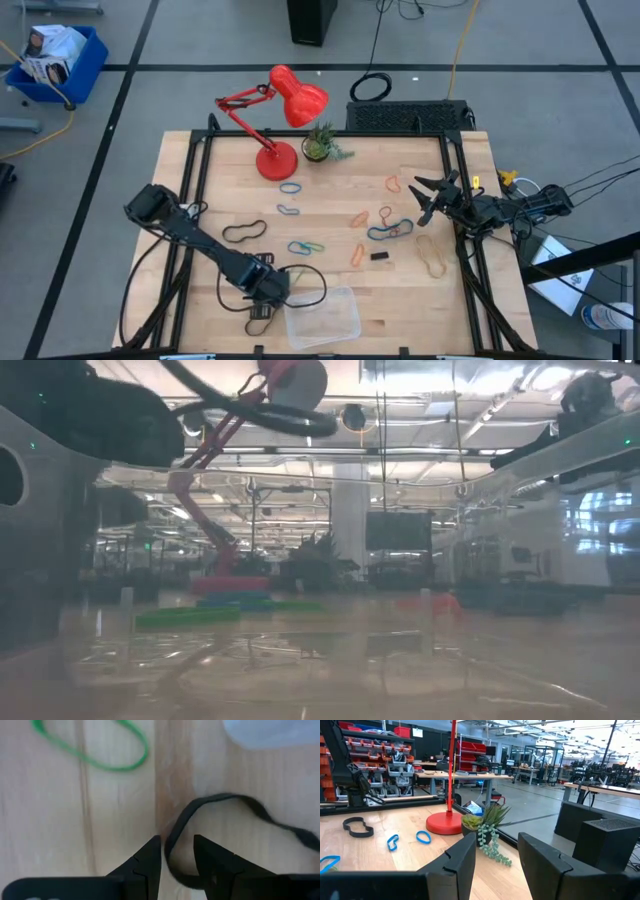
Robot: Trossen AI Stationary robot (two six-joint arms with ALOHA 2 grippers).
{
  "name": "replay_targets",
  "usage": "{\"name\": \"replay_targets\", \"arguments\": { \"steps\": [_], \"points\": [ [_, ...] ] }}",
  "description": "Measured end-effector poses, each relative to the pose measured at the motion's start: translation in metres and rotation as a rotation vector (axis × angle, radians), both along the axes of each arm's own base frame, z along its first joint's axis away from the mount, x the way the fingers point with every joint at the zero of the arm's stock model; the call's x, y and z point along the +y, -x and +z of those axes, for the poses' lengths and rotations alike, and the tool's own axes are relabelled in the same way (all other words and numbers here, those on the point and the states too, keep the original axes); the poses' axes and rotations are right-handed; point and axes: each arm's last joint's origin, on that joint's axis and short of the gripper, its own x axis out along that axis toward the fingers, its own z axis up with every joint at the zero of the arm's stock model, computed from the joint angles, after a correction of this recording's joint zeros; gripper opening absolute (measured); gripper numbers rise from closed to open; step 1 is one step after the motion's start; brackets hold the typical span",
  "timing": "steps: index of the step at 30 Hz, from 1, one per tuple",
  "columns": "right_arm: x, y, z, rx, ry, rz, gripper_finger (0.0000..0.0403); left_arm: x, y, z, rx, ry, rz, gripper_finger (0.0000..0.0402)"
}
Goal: Pick and place rubber bands into bin
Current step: Put the black rubber band into the transparent bin
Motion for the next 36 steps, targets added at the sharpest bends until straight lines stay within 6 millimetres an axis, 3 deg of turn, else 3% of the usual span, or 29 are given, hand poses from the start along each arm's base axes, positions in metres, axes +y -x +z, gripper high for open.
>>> {"name": "replay_targets", "arguments": {
  "steps": [5, 12, 19, 25, 36],
  "points": [
    [0.000, 0.000, 0.000, 0.000, 0.000, 0.000, 0.0144, 0.002, -0.002, 0.000, -0.008, 0.008, 0.010, 0.0109],
    [0.000, 0.000, 0.000, 0.000, 0.000, -0.001, 0.0144, 0.002, -0.002, 0.000, -0.007, 0.008, 0.015, 0.0016],
    [0.000, 0.000, 0.000, 0.001, 0.000, -0.002, 0.0144, 0.003, -0.001, 0.006, -0.003, 0.032, 0.121, 0.0006],
    [0.000, 0.000, 0.000, 0.001, 0.000, -0.003, 0.0144, 0.010, 0.009, 0.048, -0.109, 0.085, 0.261, 0.0005],
    [0.000, 0.000, 0.000, 0.001, 0.000, -0.003, 0.0144, 0.042, 0.054, 0.158, -0.552, 0.275, 0.457, 0.0003]
  ]
}}
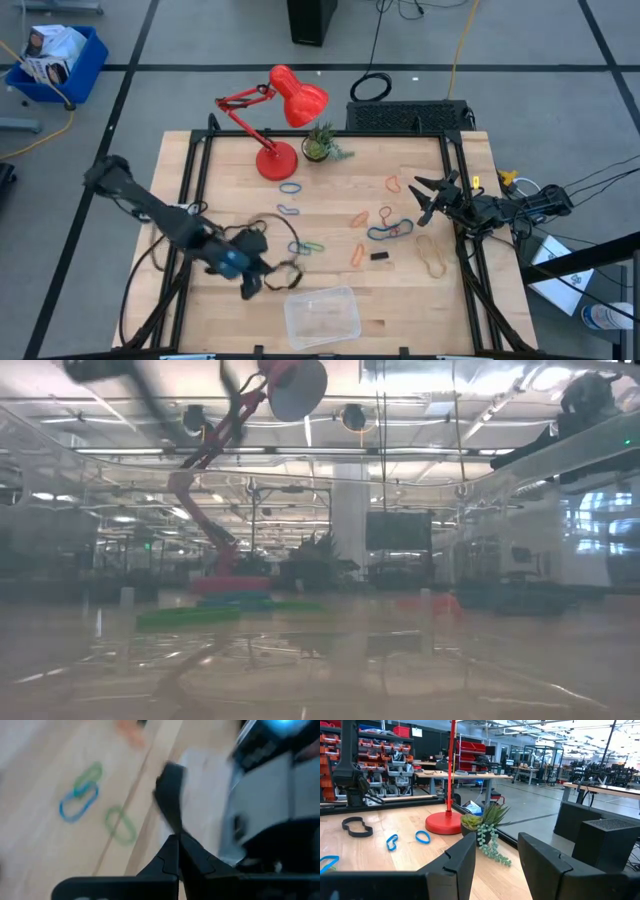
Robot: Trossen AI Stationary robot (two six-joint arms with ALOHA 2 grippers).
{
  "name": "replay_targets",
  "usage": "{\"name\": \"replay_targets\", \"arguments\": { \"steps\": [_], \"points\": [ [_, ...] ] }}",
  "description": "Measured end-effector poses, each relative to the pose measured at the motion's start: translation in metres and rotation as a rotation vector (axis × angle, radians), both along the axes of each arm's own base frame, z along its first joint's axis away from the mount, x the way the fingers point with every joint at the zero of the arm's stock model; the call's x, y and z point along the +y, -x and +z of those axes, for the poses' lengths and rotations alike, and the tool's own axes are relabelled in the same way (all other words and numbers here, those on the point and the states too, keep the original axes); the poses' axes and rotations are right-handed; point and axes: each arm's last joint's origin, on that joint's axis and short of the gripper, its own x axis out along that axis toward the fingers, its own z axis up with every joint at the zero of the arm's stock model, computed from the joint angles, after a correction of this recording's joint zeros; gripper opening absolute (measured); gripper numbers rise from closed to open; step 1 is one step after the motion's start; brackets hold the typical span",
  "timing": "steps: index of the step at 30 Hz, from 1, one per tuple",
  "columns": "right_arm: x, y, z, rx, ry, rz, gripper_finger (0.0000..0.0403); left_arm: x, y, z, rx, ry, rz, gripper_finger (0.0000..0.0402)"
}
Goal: Pick and place rubber bands into bin
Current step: Put the black rubber band into the transparent bin
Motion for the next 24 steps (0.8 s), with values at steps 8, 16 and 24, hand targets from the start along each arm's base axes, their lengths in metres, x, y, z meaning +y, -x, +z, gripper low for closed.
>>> {"name": "replay_targets", "arguments": {
  "steps": [8, 16, 24],
  "points": [
    [0.000, 0.000, 0.000, 0.000, 0.000, 0.000, 0.0144, 0.019, 0.005, 0.072, -0.623, -0.105, 0.050, 0.0002],
    [0.000, 0.000, 0.000, -0.001, 0.000, 0.000, 0.0144, 0.010, -0.029, 0.092, -0.802, -0.274, -0.141, 0.0002],
    [0.000, 0.000, 0.000, 0.000, 0.000, 0.000, 0.0144, -0.013, -0.084, 0.103, -0.551, -0.384, -0.256, 0.0002]
  ]
}}
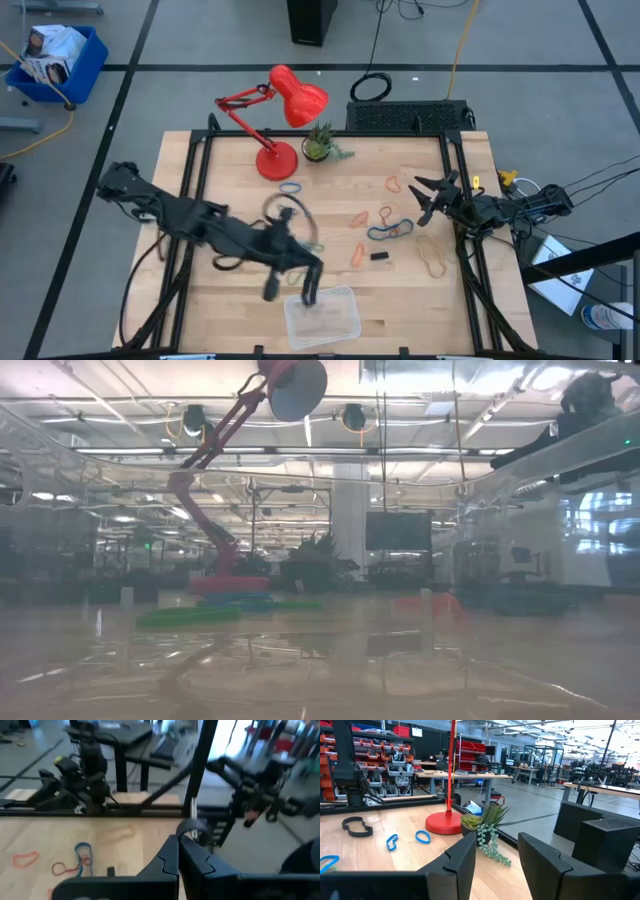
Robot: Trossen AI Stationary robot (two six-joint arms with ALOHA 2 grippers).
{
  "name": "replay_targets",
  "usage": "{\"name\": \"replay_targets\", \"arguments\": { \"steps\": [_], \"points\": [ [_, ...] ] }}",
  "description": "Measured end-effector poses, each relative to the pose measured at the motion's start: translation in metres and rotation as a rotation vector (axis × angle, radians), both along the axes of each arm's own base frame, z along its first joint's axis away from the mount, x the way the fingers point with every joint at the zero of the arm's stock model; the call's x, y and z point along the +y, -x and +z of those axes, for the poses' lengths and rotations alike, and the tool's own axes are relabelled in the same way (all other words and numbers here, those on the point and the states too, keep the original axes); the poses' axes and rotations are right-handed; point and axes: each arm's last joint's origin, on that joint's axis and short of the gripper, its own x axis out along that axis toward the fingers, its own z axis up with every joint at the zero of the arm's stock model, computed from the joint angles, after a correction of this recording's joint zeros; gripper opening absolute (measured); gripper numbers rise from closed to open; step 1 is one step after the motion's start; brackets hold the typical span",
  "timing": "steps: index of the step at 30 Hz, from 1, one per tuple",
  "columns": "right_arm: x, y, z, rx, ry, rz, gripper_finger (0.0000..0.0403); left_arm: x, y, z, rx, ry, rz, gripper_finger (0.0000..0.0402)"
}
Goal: Pick and place rubber bands into bin
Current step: Put the black rubber band into the transparent bin
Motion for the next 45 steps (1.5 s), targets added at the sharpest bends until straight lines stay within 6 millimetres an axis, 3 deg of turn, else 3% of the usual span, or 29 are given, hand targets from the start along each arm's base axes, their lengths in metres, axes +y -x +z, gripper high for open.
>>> {"name": "replay_targets", "arguments": {
  "steps": [7, 25, 34, 45],
  "points": [
    [0.000, 0.000, 0.000, 0.020, 0.024, 0.000, 0.0144, -0.022, -0.039, -0.013, 0.126, -0.047, -0.051, 0.0002],
    [0.000, 0.000, -0.001, 0.040, 0.048, 0.001, 0.0144, -0.056, -0.096, -0.128, 0.523, 0.090, -0.090, 0.0005],
    [0.000, 0.000, -0.001, 0.040, 0.048, 0.001, 0.0144, -0.064, -0.107, -0.176, 0.685, 0.111, -0.092, 0.0010],
    [0.000, 0.000, -0.001, 0.043, 0.049, 0.001, 0.0144, -0.062, -0.103, -0.200, 0.823, 0.066, -0.050, 0.0017]
  ]
}}
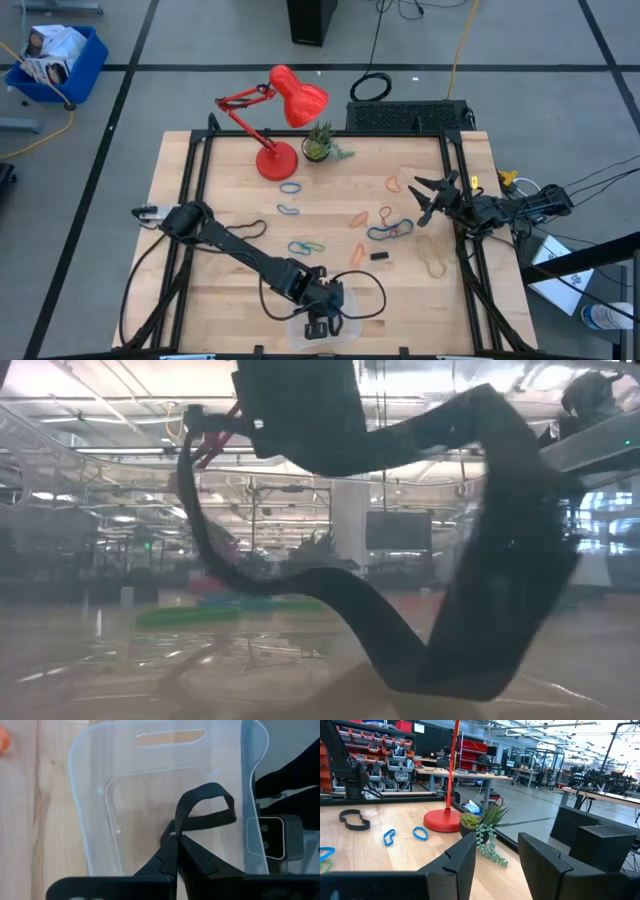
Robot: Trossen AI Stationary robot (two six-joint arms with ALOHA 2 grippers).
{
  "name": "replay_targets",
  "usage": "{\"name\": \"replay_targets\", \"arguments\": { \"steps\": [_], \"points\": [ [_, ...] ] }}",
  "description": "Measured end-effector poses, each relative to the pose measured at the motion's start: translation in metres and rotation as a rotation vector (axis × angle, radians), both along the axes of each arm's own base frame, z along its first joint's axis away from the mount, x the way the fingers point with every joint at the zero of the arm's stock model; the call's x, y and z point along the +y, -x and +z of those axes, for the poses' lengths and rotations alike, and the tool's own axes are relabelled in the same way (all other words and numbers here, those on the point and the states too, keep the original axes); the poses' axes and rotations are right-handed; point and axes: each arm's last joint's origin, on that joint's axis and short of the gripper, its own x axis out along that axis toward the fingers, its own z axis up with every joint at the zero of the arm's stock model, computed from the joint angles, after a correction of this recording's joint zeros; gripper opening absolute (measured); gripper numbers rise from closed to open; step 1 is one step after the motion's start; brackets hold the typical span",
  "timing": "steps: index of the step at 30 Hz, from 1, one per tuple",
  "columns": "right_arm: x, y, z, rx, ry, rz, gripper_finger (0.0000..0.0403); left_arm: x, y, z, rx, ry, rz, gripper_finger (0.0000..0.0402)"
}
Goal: Pick and place rubber bands into bin
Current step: Put the black rubber band into the transparent bin
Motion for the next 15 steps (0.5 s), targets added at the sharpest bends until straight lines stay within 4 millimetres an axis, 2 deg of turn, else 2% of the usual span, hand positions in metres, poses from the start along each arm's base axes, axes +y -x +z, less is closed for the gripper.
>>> {"name": "replay_targets", "arguments": {
  "steps": [8, 15],
  "points": [
    [0.0000, 0.0000, 0.0000, 0.000, 0.000, -0.002, 0.0144, 0.0009, -0.0033, 0.0000, -0.008, 0.028, 0.040, 0.0009],
    [-0.0001, 0.0000, 0.0000, -0.001, -0.001, -0.002, 0.0144, 0.0013, -0.0035, 0.0001, -0.006, 0.033, 0.051, 0.0044]
  ]
}}
